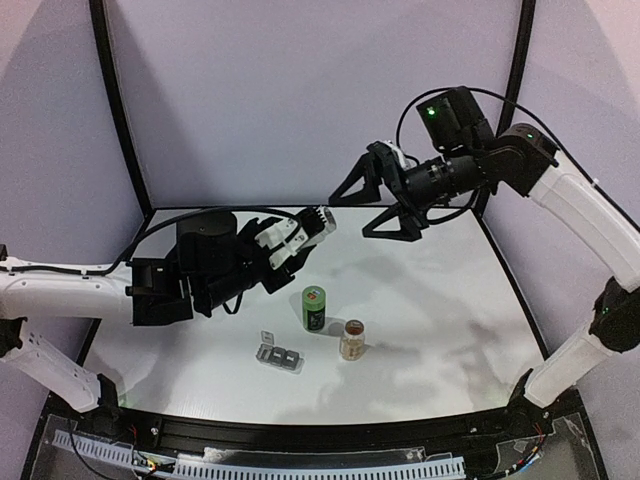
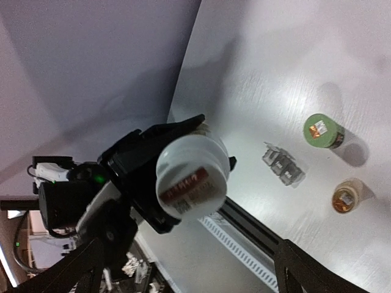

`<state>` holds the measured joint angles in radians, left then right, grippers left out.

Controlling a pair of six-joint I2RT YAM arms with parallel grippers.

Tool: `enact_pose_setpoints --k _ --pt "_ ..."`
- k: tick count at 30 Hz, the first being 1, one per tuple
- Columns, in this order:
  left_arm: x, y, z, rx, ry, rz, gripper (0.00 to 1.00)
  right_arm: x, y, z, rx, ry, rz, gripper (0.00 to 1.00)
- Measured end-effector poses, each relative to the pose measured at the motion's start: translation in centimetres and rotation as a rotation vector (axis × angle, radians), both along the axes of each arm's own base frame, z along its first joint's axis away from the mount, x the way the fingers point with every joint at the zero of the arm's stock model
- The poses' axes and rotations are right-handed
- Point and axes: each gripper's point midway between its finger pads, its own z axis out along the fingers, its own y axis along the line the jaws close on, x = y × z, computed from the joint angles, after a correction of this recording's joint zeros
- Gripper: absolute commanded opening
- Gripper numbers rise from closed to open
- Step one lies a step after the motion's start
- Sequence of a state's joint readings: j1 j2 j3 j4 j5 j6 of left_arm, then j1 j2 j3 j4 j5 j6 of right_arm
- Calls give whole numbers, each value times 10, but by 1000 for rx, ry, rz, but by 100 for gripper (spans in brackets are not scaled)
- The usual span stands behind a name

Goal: Sort the pills into containers

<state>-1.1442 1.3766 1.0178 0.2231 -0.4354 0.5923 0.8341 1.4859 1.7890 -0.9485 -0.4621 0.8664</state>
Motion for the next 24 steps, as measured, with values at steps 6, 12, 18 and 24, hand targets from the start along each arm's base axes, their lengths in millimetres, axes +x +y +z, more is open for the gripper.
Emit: enact_pose_setpoints --k 6,12,18,24 --pt "-1 -2 11 -9 -47 -6 1 15 31 -7 17 120 15 80" --pt "-1 -2 11 2 -58 -10 1 16 39 -11 21 180 17 52" --pt "-1 -2 14 -13 -65 -10 1 14 37 -9 33 184 12 42" --pt "-7 -6 9 -30 -48 -31 1 3 30 -14 108 144 32 38"
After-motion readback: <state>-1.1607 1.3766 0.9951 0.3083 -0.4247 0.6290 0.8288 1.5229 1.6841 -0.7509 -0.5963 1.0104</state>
